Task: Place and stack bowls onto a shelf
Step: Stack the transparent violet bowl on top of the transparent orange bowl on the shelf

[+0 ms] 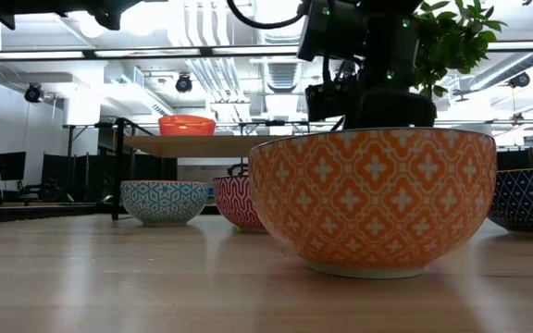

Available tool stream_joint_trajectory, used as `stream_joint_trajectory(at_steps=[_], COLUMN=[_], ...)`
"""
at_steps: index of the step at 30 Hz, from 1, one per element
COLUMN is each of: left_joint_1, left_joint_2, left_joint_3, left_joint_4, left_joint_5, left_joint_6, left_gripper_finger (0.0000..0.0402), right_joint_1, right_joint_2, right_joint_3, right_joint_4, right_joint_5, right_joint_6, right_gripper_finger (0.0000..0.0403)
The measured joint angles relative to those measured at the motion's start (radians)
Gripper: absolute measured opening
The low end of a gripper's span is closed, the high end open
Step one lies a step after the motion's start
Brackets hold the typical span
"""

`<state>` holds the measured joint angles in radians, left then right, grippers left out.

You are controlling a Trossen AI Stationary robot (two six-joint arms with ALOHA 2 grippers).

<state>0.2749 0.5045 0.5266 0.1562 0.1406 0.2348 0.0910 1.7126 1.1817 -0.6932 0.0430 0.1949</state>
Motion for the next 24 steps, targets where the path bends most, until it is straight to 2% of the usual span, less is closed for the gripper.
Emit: stream_joint_trajectory(at_steps=[4,8,11,13,18,24], left_joint_1=[0.000,0.000,0.000,0.000,0.000,0.000], left_joint_2=[0.000,0.000,0.000,0.000,0.000,-0.006], left_joint_3=[0.000,0.000,0.000,0.000,0.000,0.000], left_joint_4=[0.001,0.006,0.007,0.009,0.015,0.013], left_joint_5=[0.000,0.000,0.000,-0.001,0.000,0.000], left_joint_6=[0.000,0.000,0.000,0.000,0.003,-0.007], left_gripper_finger=[0.0043,0.0043,0.0043,0.0043,0.0043,0.0043], right_joint_1=[-0.014,-0.061,-0.113,-0.149,-0.235,-0.301], right_joint_2=[-0.035,-0.073,-0.104,-0.109,-0.091,0.003], right_joint_3=[0.048,0.119,0.187,0.239,0.363,0.551], right_joint_4=[-0.112,-0.205,-0.197,-0.185,-0.049,0.026], right_joint_5=[-0.039,-0.192,-0.285,-0.280,-0.173,-0.103], right_joint_6=[0.018,0.052,0.085,0.094,0.099,0.033], right_gripper_finger=[0.0008,0.0008,0.0008,0.0008,0.0008,0.0008])
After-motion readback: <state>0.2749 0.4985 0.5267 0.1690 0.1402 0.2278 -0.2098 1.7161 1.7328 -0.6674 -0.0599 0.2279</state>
